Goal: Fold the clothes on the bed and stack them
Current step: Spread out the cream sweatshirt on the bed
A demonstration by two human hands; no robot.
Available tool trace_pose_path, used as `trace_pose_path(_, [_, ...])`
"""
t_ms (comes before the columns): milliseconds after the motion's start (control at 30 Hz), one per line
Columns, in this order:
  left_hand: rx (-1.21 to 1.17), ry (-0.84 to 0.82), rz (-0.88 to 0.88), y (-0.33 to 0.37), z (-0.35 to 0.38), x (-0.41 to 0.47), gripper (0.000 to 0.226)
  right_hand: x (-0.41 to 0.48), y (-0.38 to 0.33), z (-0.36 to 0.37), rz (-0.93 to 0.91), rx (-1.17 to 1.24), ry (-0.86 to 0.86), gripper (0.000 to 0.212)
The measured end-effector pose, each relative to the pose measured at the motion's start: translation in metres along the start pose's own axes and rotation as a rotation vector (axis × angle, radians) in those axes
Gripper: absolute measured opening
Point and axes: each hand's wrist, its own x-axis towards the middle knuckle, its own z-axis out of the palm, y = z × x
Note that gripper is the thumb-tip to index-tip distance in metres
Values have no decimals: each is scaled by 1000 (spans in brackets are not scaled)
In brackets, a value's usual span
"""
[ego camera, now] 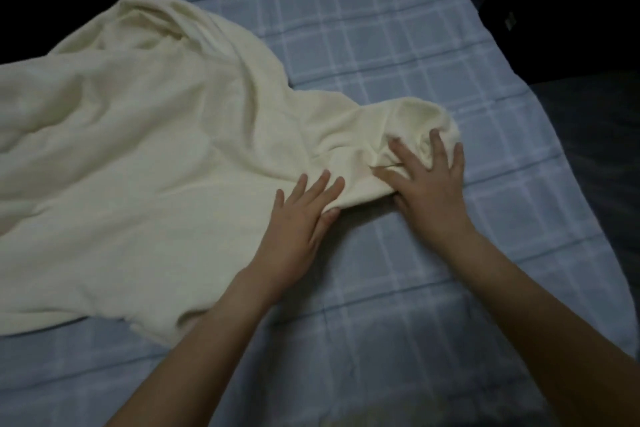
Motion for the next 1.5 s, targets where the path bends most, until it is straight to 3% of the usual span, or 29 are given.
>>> trace_pose_path(133, [79,33,81,14,4,-8,53,-18,28,-23,-91,-135,124,24])
trace_pose_path(167, [170,-6,87,14,9,-9,54,-26,29,-26,-74,-165,44,25])
trace_pose_path(233, [394,-183,56,9,23,-15,56,-43,18,-24,39,-249,-275,40])
trace_pose_path(300, [394,-285,45,2,26,-18,59,-48,2,-27,92,-281,-385,50])
trace_pose_path(367, [201,-196,81,-6,7,-19,56,-38,-21,-33,-5,-155,-163,53])
trace_pose_path(433, [240,60,102,-23,-19,-27,53,-23,-56,-31,-85,13,41,53])
trace_pose_path(467, [335,180,49,-37,-32,-33,53,-14,-79,-28,-101,111,43,53])
trace_pose_path(533, [445,268,-148,-71,-55,-54,56,1,-125,-10,-124,228,2,56])
trace_pose_path(633, [472,221,-317,-119,-60,-85,57,15,-169,34,-205,243,-63,54])
trace_pose_path(767, [347,197,-333,-152,-37,-90,57,15,-176,93,-205,140,-82,50])
trace_pose_path(867, [311,209,-306,-159,-36,-86,55,17,-177,98,-194,99,-51,51])
trace_pose_path(933, [182,187,-262,-160,-45,-93,54,9,-185,87,-143,186,-57,52])
trace_pose_path(1000, [-5,189,-210,-160,-56,-113,53,-17,-201,70,-61,419,-32,52])
trace_pose_path(1100, [-112,350,-186,-156,-59,-174,49,-83,-237,49,-14,636,61,45])
trace_pose_path(1267, [-151,522,-250,-155,-27,-262,46,-159,-295,56,93,595,99,55])
trace_pose_path(1400, [-505,449,-329,-158,-14,-265,53,-163,-315,69,195,720,122,68])
trace_pose_path(1500, [-645,428,-344,-156,-8,-256,56,-145,-323,75,286,804,182,62])
